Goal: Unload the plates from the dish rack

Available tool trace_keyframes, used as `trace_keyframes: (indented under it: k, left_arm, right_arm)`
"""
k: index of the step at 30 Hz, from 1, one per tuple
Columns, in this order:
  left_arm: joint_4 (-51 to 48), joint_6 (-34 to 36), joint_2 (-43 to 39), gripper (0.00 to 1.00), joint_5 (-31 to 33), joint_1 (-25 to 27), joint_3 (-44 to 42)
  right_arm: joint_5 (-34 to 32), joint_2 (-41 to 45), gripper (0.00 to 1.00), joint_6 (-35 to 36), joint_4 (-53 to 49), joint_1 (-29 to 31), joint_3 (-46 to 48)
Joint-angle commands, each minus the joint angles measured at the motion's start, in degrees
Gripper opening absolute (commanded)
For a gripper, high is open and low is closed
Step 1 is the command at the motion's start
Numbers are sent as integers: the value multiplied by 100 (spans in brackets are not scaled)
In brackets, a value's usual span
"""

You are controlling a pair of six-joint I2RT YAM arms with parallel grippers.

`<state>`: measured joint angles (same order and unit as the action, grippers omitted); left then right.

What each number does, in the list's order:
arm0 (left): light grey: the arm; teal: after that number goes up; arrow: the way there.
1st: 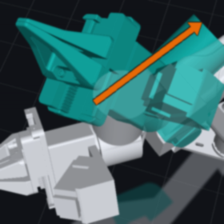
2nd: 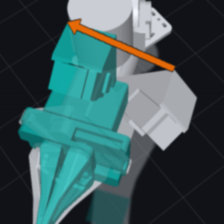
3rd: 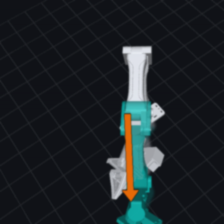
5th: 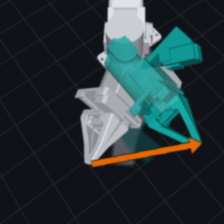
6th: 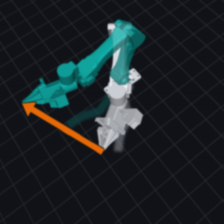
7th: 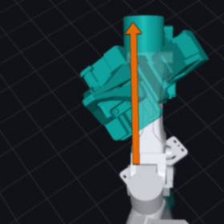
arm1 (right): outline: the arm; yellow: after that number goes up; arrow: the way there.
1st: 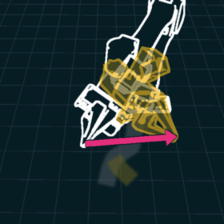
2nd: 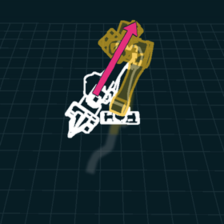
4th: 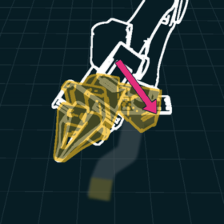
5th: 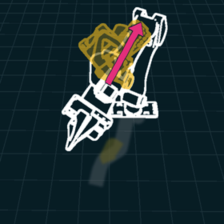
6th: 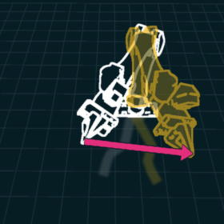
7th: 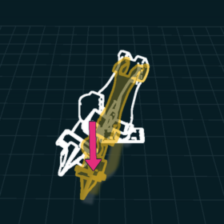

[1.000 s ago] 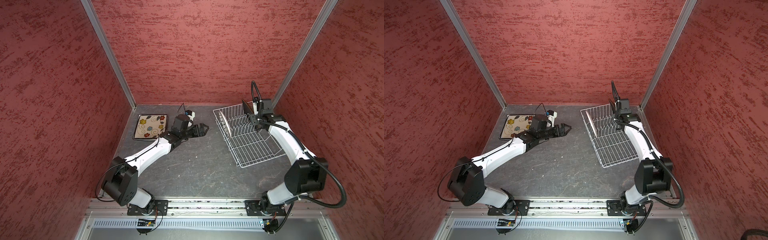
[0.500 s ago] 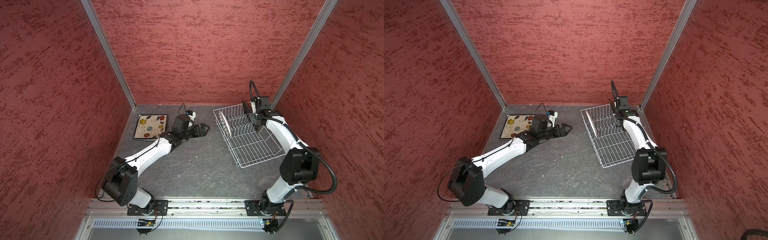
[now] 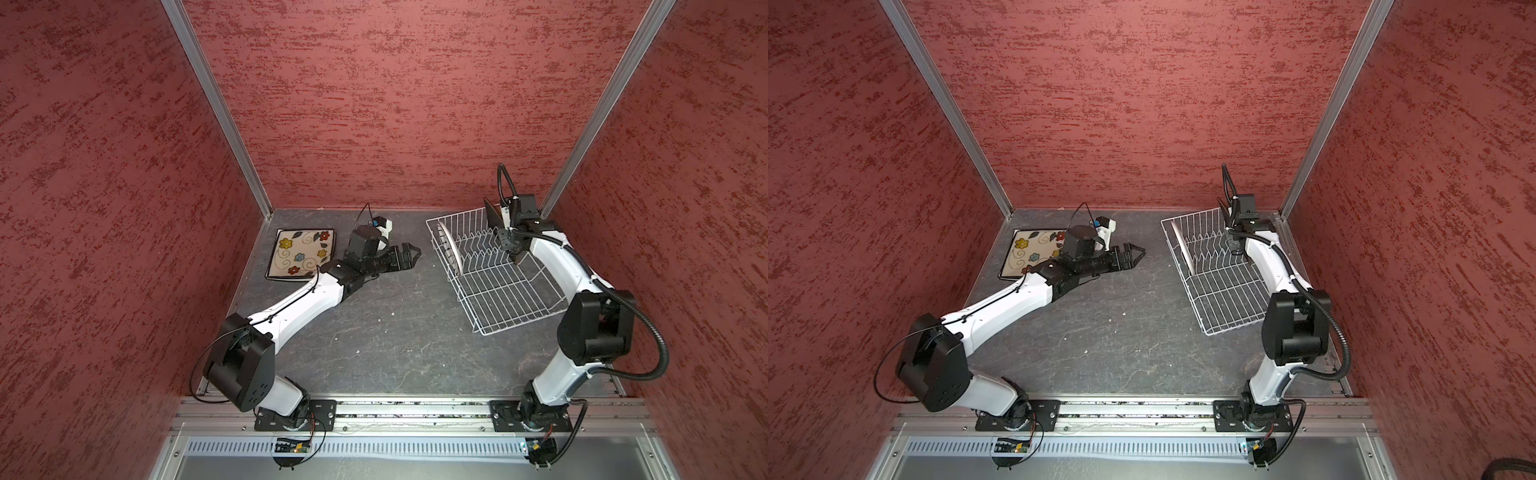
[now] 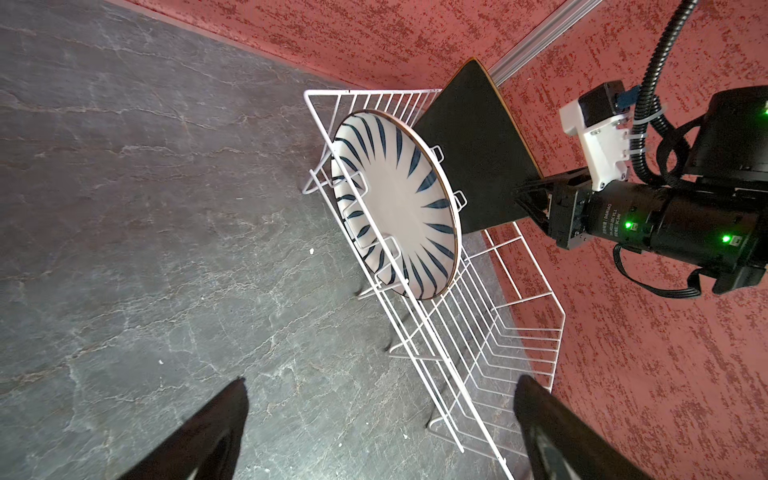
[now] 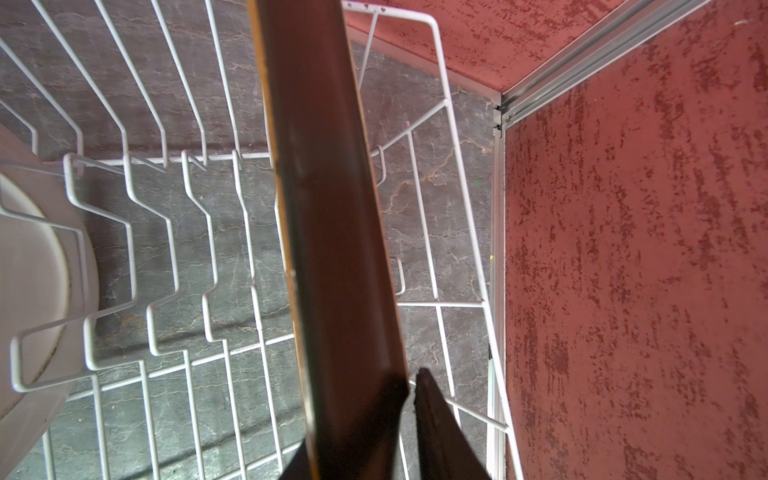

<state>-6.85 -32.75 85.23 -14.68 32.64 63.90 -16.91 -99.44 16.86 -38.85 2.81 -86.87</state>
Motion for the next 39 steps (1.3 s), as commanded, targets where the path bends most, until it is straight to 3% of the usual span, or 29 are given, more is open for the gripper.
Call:
trace_keyframes:
  k: [1,15,19,39]
  left_arm:
    - [-150,83,105,99,45,12,217]
    - [-238,96,40,100,175,-11,220]
    - [-264,120,57,100,174,-12,253]
    - [-361,87,-87,99,330,-12,151]
  right_arm:
    - [124,-34,24,133,35,-35,-130]
    - [179,-60,10,121,87,-35,-146]
    - [129,-74,0,52,119,-35,-160]
    - [120,745,0,-186,1282,-5,392]
